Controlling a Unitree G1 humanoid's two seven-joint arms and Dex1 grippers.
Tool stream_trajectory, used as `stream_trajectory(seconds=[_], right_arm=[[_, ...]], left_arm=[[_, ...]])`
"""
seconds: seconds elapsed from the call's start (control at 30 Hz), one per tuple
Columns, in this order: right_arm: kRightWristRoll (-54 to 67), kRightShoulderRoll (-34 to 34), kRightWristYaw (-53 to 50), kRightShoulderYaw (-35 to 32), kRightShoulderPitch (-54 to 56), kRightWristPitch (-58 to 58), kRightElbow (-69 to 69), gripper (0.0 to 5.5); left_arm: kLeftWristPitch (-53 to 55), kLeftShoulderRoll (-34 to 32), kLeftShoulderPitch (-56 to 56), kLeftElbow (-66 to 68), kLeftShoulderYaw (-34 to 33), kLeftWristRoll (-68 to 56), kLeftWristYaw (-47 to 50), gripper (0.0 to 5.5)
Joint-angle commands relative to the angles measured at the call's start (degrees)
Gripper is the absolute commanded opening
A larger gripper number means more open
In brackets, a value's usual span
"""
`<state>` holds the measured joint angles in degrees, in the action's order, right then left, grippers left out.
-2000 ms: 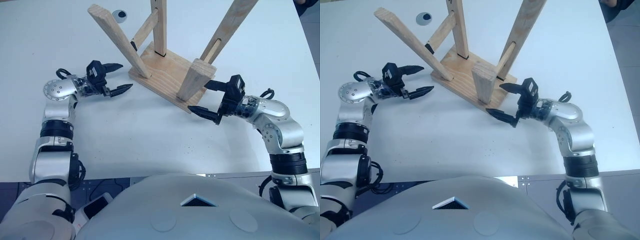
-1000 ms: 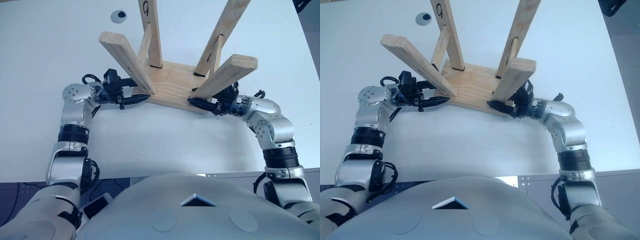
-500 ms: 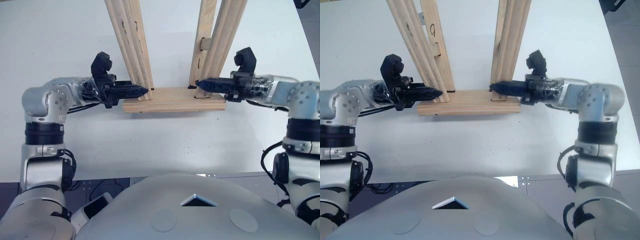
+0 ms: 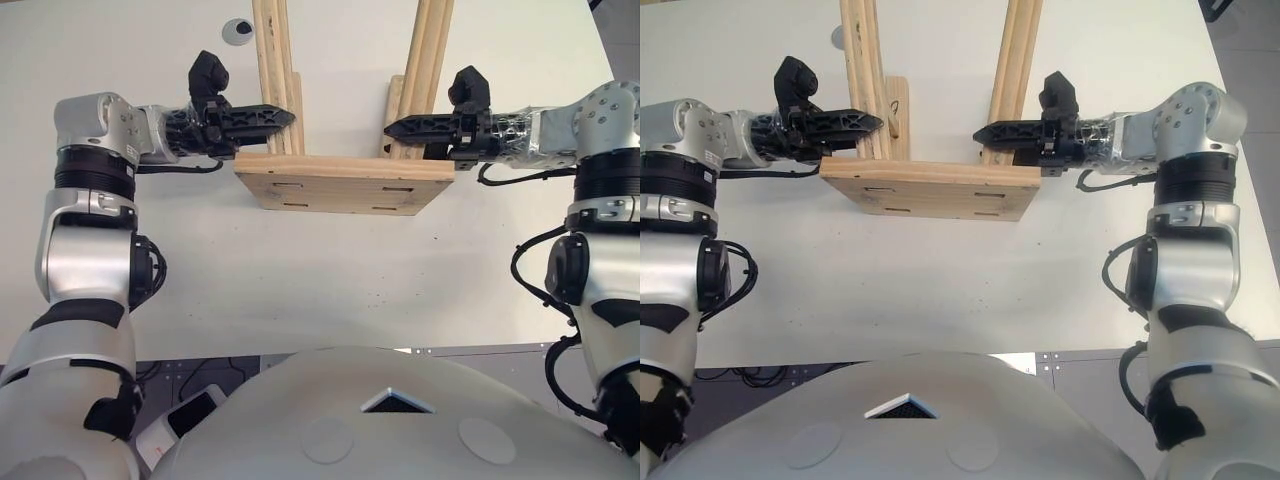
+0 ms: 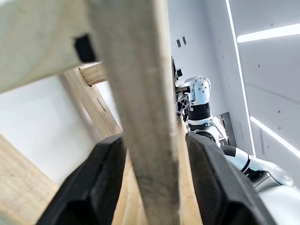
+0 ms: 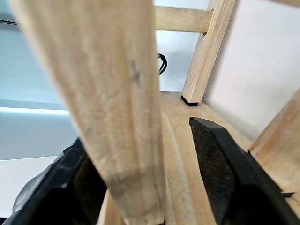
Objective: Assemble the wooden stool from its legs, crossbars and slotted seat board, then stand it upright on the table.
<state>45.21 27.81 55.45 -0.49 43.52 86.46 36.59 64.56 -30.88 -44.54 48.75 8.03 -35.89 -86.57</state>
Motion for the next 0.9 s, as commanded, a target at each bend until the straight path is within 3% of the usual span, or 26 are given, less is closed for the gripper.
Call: stream_trajectory(seconds=[0.03, 0.23, 0.3, 0.37, 0.43, 0.53, 0.63, 0.77, 0.9], right_arm=[[-2.6, 3.9, 3.4, 0.6, 2.1, -3.7, 2.2, 3.48], [1.8, 9.2, 12.4, -5.2, -0.3, -3.8, -2.4, 4.42], [0.3, 12.9, 16.4, -5.0, -7.0, -10.6, -9.2, 4.78], [-5.0, 17.4, 21.7, -3.2, -19.2, -25.1, -18.2, 4.99], [-4.7, 18.8, 24.5, -6.8, -29.7, -31.6, -24.7, 4.99], [-7.1, 14.6, 21.4, -10.4, -41.8, -43.2, -35.1, 4.99], [-15.7, 8.9, 16.8, -5.5, -46.9, -60.7, -40.7, 4.99], [-23.0, 5.2, 14.2, -0.6, -45.3, -73.9, -37.7, 4.99], [-26.1, 3.6, 12.9, 2.4, -41.4, -79.5, -32.2, 4.85]], left_arm=[[-2.7, -1.6, -1.1, 1.3, -0.7, 2.2, -3.7, 2.94], [-4.5, -5.3, 1.1, 0.0, -4.0, 1.3, -5.7, 3.8], [-9.7, -7.4, 4.4, -3.1, -4.7, 3.3, -5.2, 4.12], [-26.8, -9.4, 11.7, -7.7, -6.0, 8.8, -0.3, 4.4], [-41.5, -10.5, 19.9, -14.0, -8.4, 12.4, 3.3, 4.4], [-54.4, -10.0, 30.2, -22.9, -11.1, 13.4, 3.2, 4.4], [-66.5, -7.0, 33.6, -23.4, -10.0, 16.7, 5.5, 4.4], [-72.4, -3.0, 31.3, -20.2, -9.4, 18.4, 9.4, 4.4], [-74.9, -0.7, 30.0, -18.1, -8.3, 19.1, 9.5, 4.45]])
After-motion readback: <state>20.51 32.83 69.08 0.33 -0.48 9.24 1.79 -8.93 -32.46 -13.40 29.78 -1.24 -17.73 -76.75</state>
